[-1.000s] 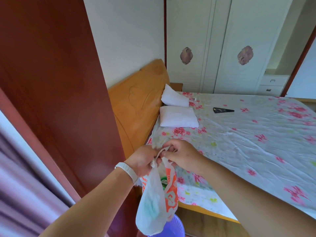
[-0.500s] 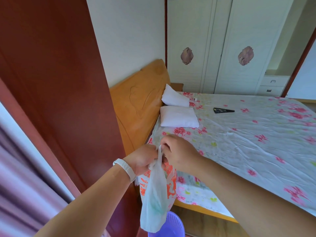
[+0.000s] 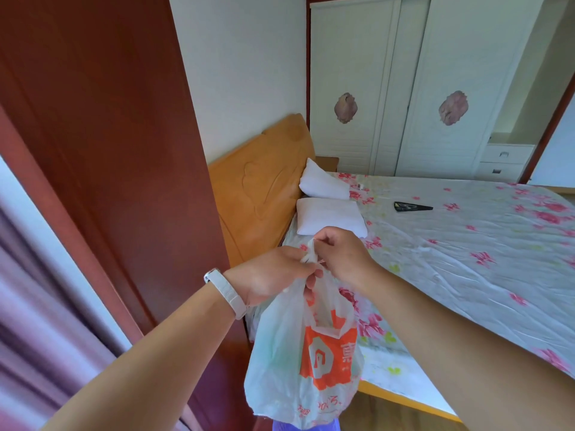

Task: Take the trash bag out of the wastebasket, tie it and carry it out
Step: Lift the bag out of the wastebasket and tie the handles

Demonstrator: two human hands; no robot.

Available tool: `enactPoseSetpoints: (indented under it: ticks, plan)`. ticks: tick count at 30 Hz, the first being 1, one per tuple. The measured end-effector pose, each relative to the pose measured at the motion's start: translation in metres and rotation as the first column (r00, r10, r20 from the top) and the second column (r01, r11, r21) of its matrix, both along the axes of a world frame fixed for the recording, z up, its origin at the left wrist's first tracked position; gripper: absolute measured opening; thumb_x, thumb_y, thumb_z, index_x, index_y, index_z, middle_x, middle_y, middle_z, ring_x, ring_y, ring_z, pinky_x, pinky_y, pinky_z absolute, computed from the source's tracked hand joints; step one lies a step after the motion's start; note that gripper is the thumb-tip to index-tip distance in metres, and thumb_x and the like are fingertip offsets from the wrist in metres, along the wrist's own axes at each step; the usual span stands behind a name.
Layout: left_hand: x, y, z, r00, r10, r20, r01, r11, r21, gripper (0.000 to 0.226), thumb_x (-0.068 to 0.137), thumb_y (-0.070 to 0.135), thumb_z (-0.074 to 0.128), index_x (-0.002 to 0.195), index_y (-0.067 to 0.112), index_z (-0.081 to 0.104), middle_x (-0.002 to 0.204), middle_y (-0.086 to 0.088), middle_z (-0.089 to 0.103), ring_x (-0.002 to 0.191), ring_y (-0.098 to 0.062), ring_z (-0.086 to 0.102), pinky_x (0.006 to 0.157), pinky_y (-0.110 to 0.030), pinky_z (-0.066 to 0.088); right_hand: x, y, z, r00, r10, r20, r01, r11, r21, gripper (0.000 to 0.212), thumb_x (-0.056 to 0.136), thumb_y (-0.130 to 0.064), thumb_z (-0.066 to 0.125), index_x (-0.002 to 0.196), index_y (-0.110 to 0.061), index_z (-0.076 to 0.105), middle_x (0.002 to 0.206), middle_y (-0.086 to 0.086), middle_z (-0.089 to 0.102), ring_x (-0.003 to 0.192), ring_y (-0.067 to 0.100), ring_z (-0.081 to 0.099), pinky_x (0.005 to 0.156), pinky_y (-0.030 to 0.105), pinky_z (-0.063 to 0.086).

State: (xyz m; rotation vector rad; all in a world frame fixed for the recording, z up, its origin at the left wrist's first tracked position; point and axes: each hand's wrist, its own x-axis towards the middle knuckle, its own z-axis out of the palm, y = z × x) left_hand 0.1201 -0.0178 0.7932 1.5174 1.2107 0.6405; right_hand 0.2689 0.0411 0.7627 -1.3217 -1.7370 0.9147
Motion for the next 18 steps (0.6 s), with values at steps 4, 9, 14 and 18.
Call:
enactPoseSetpoints:
  ticks: [4, 9, 14, 18]
  plan:
    - [0.009, 0.000, -0.004, 0.983, 0.068, -0.170, -0.046, 0.990, 0.133, 0.026, 0.094, 0.016, 0.047, 0.076, 0.012, 0.065, 0.068, -0.008, 0.070, 0.066, -0.020, 0.063, 0.054, -0.023, 0.036, 0.004, 0.000, -0.003, 0.983, 0.101, -0.155, -0.144, 0.943, -0.299, 0.013, 0.083, -0.011, 0.061, 0.077, -0.014, 0.072, 0.061, 0.006, 0.066, 0.055, 0.021, 0.058, 0.048, 0.028, 0.043]
    - [0.017, 0.004, -0.011, 0.880, 0.211, -0.425, -0.071, 0.944, 0.322, 0.029, 0.092, 0.020, 0.046, 0.084, 0.005, 0.069, 0.084, -0.014, 0.074, 0.049, -0.009, 0.046, 0.046, -0.020, 0.033, 0.013, 0.003, -0.008, 0.962, 0.127, -0.243, -0.232, 0.848, -0.476, 0.011, 0.079, 0.003, 0.067, 0.086, -0.003, 0.073, 0.077, 0.018, 0.071, 0.070, 0.031, 0.068, 0.074, 0.046, 0.058]
    - [0.016, 0.011, -0.014, 0.901, 0.253, -0.353, -0.149, 0.943, 0.297, 0.014, 0.089, 0.023, 0.052, 0.097, 0.013, 0.056, 0.082, -0.009, 0.075, 0.057, -0.009, 0.059, 0.046, -0.021, 0.039, 0.020, -0.001, -0.012, 0.907, 0.264, -0.329, -0.410, 0.735, -0.540, 0.022, 0.081, 0.010, 0.056, 0.067, 0.001, 0.071, 0.072, 0.016, 0.070, 0.070, 0.026, 0.067, 0.072, 0.036, 0.054]
    - [0.016, 0.013, -0.013, 0.915, 0.221, -0.338, -0.137, 0.957, 0.255, 0.014, 0.089, 0.018, 0.050, 0.098, 0.015, 0.061, 0.072, -0.002, 0.074, 0.052, 0.000, 0.059, 0.044, -0.014, 0.037, 0.024, -0.002, -0.011, 0.869, 0.282, -0.406, -0.481, 0.676, -0.558, 0.023, 0.080, 0.009, 0.054, 0.070, 0.001, 0.072, 0.077, 0.014, 0.072, 0.072, 0.022, 0.069, 0.066, 0.029, 0.054]
